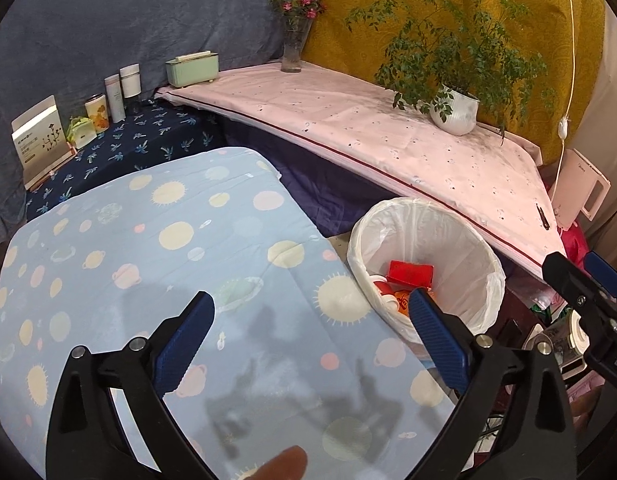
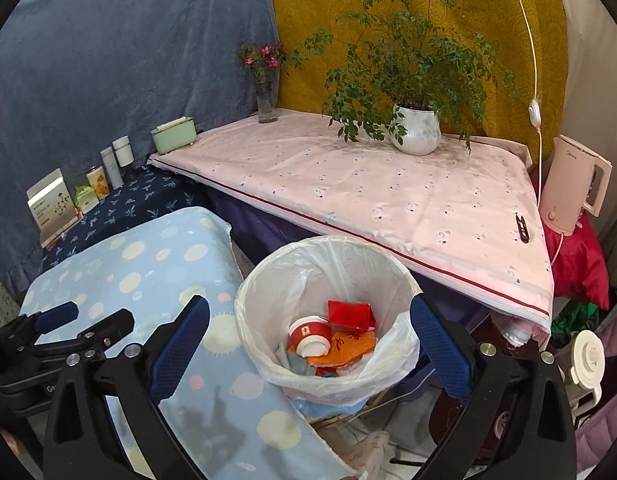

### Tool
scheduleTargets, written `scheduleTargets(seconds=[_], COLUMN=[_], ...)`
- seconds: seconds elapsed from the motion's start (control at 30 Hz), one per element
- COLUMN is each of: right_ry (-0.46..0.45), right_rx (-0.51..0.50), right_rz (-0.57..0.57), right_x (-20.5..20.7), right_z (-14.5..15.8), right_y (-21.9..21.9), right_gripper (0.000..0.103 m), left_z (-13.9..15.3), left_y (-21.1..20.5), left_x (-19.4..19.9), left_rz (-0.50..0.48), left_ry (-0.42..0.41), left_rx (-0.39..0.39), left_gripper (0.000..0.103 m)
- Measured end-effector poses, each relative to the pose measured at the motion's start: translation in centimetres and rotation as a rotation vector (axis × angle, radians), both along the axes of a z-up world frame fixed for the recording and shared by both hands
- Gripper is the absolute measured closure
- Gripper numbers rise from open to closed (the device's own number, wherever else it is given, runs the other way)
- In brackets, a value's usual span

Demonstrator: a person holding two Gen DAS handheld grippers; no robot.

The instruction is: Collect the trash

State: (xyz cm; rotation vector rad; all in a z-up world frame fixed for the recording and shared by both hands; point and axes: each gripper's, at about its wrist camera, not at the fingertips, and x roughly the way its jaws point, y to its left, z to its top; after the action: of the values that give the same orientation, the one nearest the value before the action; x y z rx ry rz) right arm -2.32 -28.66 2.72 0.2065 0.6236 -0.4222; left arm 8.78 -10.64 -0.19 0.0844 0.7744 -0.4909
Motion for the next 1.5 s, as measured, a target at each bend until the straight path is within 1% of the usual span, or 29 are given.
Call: scheduleTargets(seconds=[0.33,0.5,0.7,1.5], right_ry=[0.031,0.044,0.053,0.064], right_rx=[-0.024,-0.06,-0.06,-0.062], right_rz=[-0.017,-0.014,-0.003,-0.023], right_x=[-1.4,-1.5,-1.6,-2.9], right_z=[-1.1,-1.1,-1.4,-1.7], right_y=[0.5,0.9,1.2,1.0], right_gripper=[0.006,0.006,0.006,0.006], left_z=[-0.6,-0.5,-0.4,-0.1], left_y=[0.7,0.7,0.7,-0.1], left_x=[-1.5,-1.6,-1.9,-3.3], left_rz=[-0.012,-0.013,-0.013,-0.026], left_ry=[-0.006,0.003,0.003,-0.009], left_rx=[0.037,0.027,0.021,0.021], left_gripper=[0.008,0.008,0.008,0.008])
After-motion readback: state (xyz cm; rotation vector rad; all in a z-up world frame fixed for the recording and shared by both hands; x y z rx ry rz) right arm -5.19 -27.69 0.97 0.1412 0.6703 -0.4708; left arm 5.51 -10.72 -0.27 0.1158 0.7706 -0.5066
